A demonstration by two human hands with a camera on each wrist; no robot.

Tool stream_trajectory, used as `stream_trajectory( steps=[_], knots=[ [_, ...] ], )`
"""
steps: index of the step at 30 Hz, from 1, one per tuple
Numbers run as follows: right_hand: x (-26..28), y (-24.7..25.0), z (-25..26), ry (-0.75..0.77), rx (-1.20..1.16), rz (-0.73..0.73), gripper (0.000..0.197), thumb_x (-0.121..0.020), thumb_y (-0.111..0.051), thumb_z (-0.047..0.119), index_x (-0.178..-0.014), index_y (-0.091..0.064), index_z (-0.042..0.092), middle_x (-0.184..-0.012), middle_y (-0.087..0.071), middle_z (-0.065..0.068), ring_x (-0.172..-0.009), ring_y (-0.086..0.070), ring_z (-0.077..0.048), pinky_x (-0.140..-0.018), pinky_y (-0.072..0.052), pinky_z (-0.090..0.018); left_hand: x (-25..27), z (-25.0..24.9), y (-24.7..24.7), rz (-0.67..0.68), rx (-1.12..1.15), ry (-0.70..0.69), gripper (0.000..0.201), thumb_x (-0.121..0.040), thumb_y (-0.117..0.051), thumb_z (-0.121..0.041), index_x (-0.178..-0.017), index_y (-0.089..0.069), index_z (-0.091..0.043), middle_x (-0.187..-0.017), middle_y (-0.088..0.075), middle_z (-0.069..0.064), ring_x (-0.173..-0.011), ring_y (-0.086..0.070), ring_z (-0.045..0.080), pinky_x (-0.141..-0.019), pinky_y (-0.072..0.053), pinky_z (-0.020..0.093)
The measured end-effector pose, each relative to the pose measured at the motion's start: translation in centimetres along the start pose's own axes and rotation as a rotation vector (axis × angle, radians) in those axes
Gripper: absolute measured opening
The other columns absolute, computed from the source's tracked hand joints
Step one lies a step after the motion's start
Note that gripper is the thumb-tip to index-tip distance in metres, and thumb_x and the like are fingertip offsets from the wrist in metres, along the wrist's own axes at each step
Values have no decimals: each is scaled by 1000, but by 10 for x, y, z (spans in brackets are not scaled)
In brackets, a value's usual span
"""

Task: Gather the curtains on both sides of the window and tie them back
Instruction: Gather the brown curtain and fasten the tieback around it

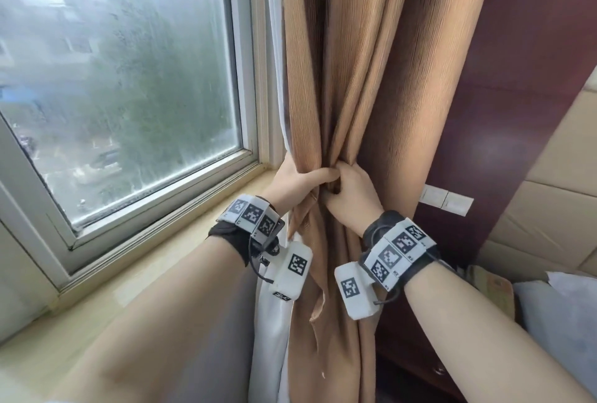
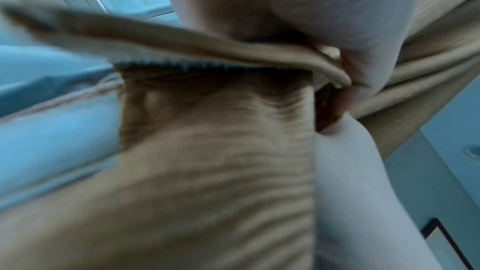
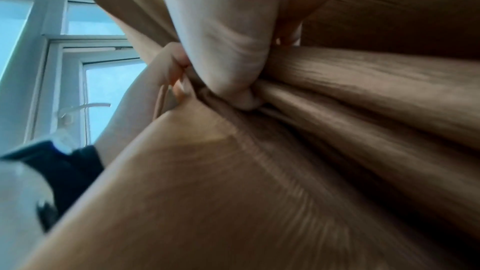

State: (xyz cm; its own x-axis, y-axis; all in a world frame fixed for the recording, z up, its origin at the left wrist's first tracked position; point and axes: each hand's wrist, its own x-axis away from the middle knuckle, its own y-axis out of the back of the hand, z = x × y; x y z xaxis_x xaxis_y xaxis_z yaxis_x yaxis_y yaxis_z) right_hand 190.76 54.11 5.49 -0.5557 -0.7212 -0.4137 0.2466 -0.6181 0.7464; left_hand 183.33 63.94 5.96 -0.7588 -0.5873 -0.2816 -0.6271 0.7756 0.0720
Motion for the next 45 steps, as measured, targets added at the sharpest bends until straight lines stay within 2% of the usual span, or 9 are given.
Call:
stream_trajectory(
  steps=[7,17,21,26,29,32,37,41,45],
  knots=[
    [3,-4,-13,27,-280,138,39,-78,-63,8,-117,-59,12,-113,-57,-4,-110,-54,-20,-96,-42,-29,-10,7,-7,-101,-21,-59,66,-65,-84,-37,-121,-56,-15,-109,-68,-2,-100,-65,4,-86,-53,23],
    [5,7,-27,12,-357,152,25,-75,-52,7,-61,-70,18,-69,-70,-2,-72,-63,-16,-73,-47,-28,-17,21,13,-209,-116,-16,31,-89,-63,-19,-117,-53,-8,-84,-59,-11,-70,-55,-6,-57,-43,1],
    [11,1,-21,86,-125,175,27,-73,-42,21,-55,-62,15,-53,-61,-4,-58,-57,-20,-62,-47,-32,-17,17,17,-199,-102,80,32,-90,-62,-22,-113,-52,-4,-69,-56,7,-39,-51,0,-39,-42,16],
    [10,-10,-14,167,27,174,24,-85,-41,17,-71,-59,7,-69,-63,-12,-71,-58,-33,-63,-46,-38,-6,5,20,14,-50,173,28,-88,-62,-7,-116,-58,-5,-100,-67,14,-90,-64,26,-83,-52,39],
    [13,-16,-7,217,203,214,20,-90,-41,13,-89,-59,6,-90,-65,-20,-86,-59,-39,-71,-43,-38,-1,-5,22,110,-25,232,23,-77,-62,10,-91,-63,-8,-81,-68,5,-80,-64,22,-76,-55,32],
    [17,-22,2,190,381,312,40,-92,-38,14,-131,-43,7,-129,-49,-19,-107,-55,-38,-87,-44,-39,3,-13,20,186,-30,204,47,-62,-71,-5,-107,-58,-8,-88,-68,-2,-81,-64,12,-68,-54,20],
    [24,-29,3,308,438,448,45,-90,-42,7,-135,-39,6,-139,-36,-16,-105,-55,-38,-84,-45,-39,-6,-3,11,9,-155,138,104,-50,-90,-41,-137,-38,-19,-125,-57,-5,-113,-56,11,-97,-48,35],
    [23,-30,-13,402,222,397,31,-84,-43,3,-110,-61,2,-122,-50,-12,-95,-57,-39,-79,-46,-41,-8,1,7,-188,-163,92,53,-71,-81,-24,-117,-56,-16,-102,-63,-7,-93,-60,10,-79,-48,23],
    [21,-21,-31,298,-177,227,23,-80,-47,0,-80,-70,5,-80,-58,2,-73,-56,-10,-70,-43,-23,-12,1,10,-253,-136,96,28,-77,-76,-19,-100,-59,-17,-78,-60,-9,-63,-60,0,-54,-48,13]
  ],
)
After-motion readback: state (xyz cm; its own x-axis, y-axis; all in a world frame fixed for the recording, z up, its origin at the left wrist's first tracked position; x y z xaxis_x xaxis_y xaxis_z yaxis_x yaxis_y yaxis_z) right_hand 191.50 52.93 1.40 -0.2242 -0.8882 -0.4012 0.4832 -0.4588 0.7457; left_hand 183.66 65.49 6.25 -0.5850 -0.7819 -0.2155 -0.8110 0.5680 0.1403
